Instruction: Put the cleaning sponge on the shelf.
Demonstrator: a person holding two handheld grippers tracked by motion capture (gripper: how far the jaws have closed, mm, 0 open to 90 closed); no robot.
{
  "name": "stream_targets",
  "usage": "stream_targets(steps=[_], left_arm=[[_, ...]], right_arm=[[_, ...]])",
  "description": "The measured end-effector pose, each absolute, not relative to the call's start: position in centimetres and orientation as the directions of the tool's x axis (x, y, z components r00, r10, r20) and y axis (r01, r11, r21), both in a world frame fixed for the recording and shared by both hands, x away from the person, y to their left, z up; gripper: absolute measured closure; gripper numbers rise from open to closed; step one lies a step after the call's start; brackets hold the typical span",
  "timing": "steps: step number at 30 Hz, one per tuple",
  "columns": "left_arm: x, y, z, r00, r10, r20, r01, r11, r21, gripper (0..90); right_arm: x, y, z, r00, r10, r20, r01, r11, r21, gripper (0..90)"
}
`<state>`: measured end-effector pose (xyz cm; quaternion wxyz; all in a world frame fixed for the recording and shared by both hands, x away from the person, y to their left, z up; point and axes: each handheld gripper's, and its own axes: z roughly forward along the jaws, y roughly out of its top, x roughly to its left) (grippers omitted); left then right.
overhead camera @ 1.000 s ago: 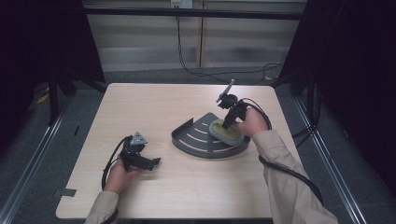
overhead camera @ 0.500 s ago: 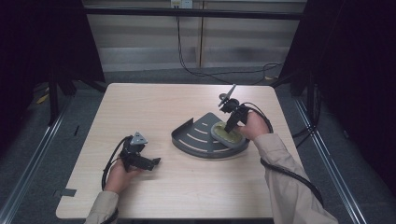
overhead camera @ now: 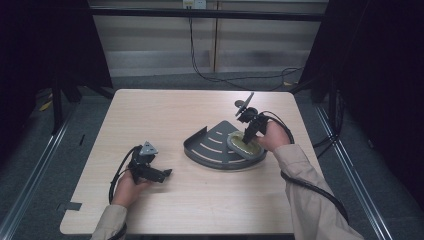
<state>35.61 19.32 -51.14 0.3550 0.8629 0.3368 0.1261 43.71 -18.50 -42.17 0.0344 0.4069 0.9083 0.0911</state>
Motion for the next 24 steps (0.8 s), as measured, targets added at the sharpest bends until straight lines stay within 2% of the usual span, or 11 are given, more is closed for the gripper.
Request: stream_targets(steps=[24], left_arm=[[35.61,19.32,-51.14,0.741,0.671,-0.022,0.492,-0.521,0.698,0.0]], right_arm=[[43.88,-19.09,-42.22,-0.627,0.779,0.027,0.773,0.617,0.149,70.7]])
